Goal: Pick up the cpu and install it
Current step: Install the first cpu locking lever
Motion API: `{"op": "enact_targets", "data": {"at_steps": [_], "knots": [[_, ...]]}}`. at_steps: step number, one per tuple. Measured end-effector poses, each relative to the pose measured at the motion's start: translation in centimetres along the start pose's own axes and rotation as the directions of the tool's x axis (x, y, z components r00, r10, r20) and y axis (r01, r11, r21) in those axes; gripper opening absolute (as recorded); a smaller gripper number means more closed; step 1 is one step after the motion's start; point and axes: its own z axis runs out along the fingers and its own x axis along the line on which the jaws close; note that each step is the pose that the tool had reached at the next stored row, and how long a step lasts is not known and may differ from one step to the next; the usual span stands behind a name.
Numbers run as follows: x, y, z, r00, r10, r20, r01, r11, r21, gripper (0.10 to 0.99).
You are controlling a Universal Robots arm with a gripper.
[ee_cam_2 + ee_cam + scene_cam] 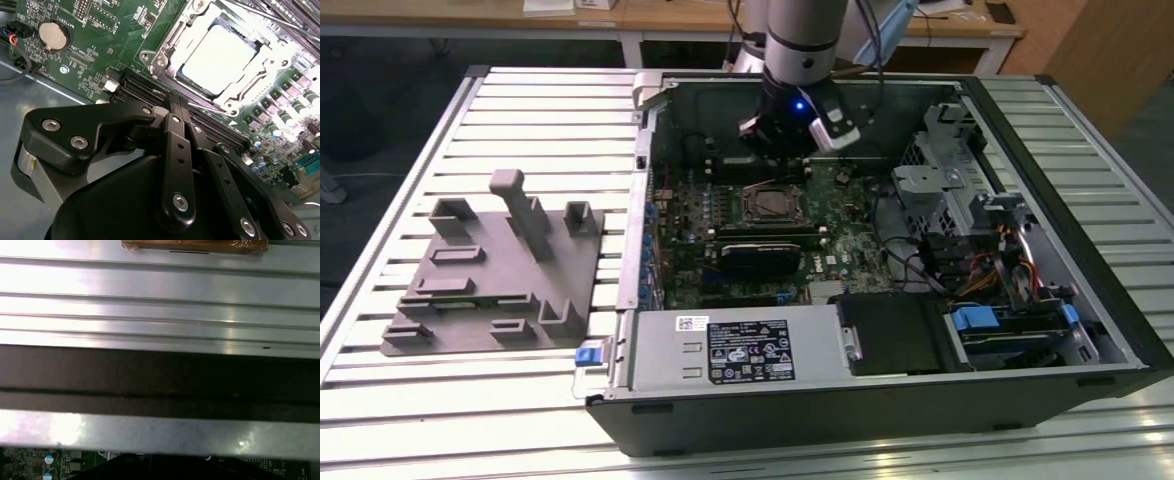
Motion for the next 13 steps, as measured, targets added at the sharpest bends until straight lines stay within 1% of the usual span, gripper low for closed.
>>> {"op": "enact_targets", "data": {"at_steps": [10,13], "knots": [[-0.29,-0.04,0.95,1.0000,0.000,-0.0019,0.000,1.0000,0.008,0.106],[-0.30,-0.05,1.09,1.0000,0.000,-0.0021,0.000,0.9999,0.011,0.106]]}}
